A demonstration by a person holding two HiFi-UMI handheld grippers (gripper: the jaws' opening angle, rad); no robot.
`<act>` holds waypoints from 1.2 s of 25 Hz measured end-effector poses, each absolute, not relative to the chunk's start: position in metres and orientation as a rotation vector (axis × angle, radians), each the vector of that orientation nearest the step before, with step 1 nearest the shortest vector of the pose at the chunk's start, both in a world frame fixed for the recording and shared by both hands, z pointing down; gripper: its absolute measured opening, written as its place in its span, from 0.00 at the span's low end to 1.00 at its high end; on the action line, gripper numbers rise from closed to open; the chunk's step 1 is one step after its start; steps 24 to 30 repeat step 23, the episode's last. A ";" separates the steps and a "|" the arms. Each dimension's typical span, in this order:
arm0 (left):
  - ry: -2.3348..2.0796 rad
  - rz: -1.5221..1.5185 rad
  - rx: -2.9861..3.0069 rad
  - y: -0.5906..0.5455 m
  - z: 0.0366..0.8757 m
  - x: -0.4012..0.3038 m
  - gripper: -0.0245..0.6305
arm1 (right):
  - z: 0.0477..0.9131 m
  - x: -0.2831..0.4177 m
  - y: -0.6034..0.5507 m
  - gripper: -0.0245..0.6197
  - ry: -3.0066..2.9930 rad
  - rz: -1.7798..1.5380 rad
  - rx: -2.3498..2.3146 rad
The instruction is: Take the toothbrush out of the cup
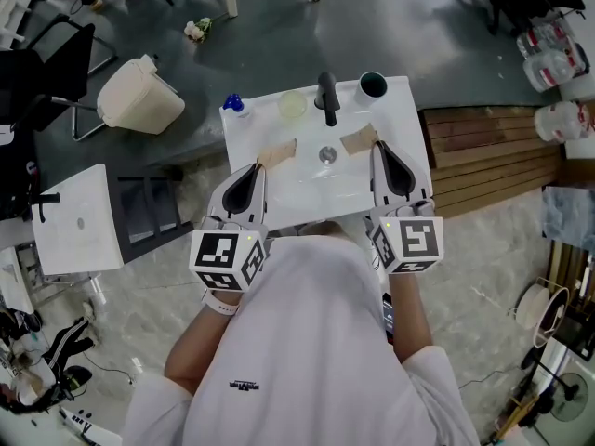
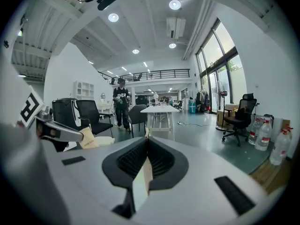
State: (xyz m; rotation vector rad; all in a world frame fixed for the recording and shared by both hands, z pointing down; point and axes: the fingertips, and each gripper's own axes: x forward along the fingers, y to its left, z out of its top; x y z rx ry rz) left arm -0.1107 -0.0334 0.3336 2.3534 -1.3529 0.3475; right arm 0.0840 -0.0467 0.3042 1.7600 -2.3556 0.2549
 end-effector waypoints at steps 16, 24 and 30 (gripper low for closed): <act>-1.368 0.344 2.339 -0.034 0.336 -0.111 0.05 | 0.313 0.079 -0.043 0.05 -2.373 0.272 1.734; -1.370 0.346 2.333 -0.033 0.338 -0.114 0.05 | 0.315 0.076 -0.041 0.05 -2.375 0.276 1.733; -1.370 0.346 2.333 -0.033 0.338 -0.114 0.05 | 0.315 0.076 -0.041 0.05 -2.375 0.276 1.733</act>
